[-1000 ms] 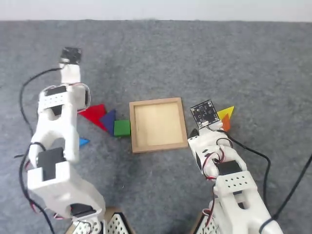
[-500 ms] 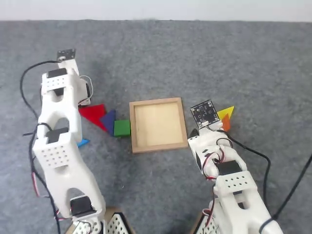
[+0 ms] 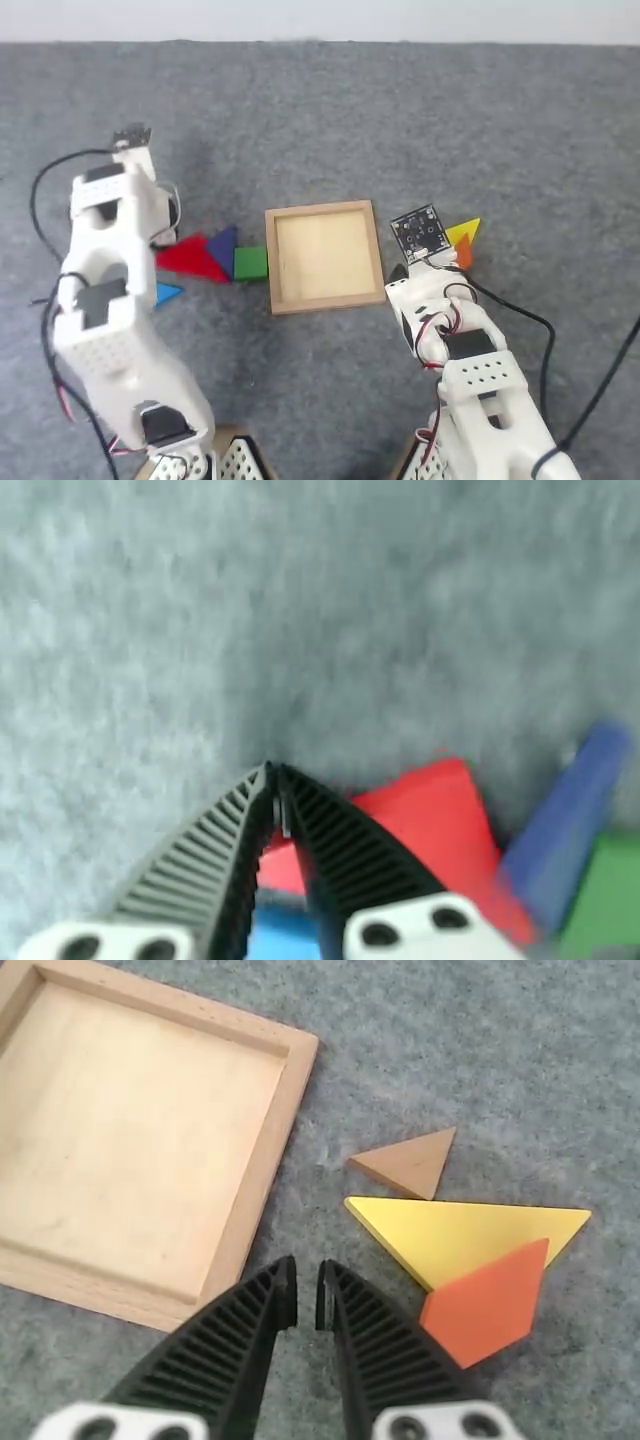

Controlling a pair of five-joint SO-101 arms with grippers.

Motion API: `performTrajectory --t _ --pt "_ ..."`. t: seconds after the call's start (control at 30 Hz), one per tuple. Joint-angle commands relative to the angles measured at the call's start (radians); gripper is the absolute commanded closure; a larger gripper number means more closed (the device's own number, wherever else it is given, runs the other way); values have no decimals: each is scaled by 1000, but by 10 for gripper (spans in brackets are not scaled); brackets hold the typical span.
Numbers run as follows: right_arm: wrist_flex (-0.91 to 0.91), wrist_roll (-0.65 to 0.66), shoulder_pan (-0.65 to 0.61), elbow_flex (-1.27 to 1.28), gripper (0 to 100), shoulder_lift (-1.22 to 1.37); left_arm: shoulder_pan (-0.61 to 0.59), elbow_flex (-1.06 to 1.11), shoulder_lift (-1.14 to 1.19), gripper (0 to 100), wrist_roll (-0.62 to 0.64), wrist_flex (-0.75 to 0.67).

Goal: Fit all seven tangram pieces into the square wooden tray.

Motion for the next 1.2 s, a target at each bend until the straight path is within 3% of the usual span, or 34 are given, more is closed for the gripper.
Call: performTrajectory --t 0.0,0.43,0.57,0.67,0.77,0.93,1.17 --pt "-18 -8 16 -34 937 2 -6 166 -172 988 -55 -32" --pt "-18 -8 16 -32 937 4 2 533 -598 988 -198 -48" --pt "-18 -8 18 -32 937 4 32 673 -895 977 -377 -41" --pt "-18 -8 18 -32 937 4 61 765 -1080 860 -557 -41" --pt "-18 -8 18 -32 937 4 87 806 -1191 754 -655 -20" --pt "-18 -8 22 -32 937 4 104 762 -1162 747 -829 -5" --pt "-18 -9 44 -32 937 4 97 613 -895 748 -1143 -8"
